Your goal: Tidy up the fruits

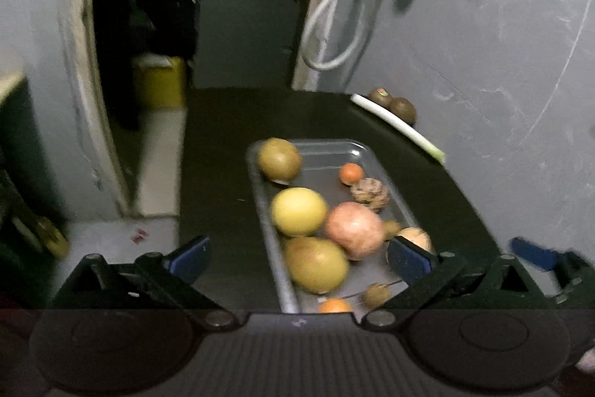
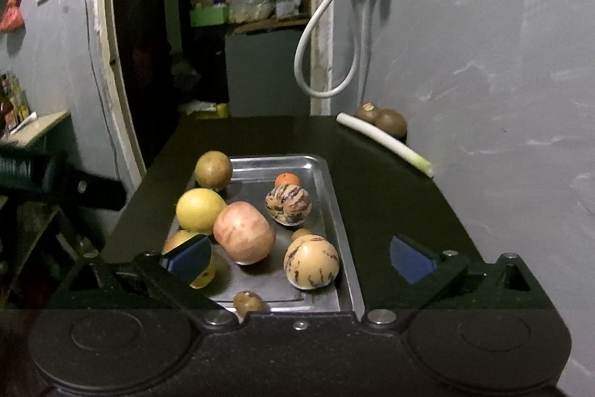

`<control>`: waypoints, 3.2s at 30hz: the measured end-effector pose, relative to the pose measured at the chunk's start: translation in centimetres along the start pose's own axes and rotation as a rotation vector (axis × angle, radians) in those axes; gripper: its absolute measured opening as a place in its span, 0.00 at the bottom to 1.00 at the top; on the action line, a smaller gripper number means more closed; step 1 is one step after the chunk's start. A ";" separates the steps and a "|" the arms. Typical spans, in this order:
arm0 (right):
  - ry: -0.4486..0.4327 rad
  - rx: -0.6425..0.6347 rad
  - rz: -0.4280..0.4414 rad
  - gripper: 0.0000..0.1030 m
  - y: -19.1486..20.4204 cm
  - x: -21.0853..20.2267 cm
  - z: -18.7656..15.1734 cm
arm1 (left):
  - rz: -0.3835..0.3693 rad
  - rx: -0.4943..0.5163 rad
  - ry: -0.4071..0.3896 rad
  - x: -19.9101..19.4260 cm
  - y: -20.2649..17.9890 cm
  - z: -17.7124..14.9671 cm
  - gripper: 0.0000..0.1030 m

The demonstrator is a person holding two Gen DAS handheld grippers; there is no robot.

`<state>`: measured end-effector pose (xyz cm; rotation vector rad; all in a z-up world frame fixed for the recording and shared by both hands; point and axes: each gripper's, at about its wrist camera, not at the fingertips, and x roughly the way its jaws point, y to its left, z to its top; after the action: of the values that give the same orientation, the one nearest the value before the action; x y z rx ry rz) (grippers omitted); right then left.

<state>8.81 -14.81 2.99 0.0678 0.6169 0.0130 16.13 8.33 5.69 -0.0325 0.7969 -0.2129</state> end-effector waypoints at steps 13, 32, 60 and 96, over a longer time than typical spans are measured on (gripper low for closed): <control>-0.113 0.015 -0.006 0.99 3.3 -8.8 -4.2 | 0.064 0.019 -0.046 -6.1 2.6 -7.1 1.00; -0.107 -0.012 -0.022 0.99 3.7 -11.6 -8.3 | 0.090 -0.050 -0.137 -8.0 5.6 -12.7 1.00; -0.036 0.077 0.026 0.99 1.4 -10.2 -10.6 | 0.081 -0.004 -0.070 -8.2 2.7 -14.8 1.00; -0.007 0.065 0.027 0.99 1.8 -8.4 -10.3 | 0.067 -0.018 -0.015 -6.6 2.9 -14.5 1.00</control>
<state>-3.97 -12.69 -0.42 0.1394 0.6094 0.0192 1.79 13.30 -0.12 -0.0241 0.7839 -0.1416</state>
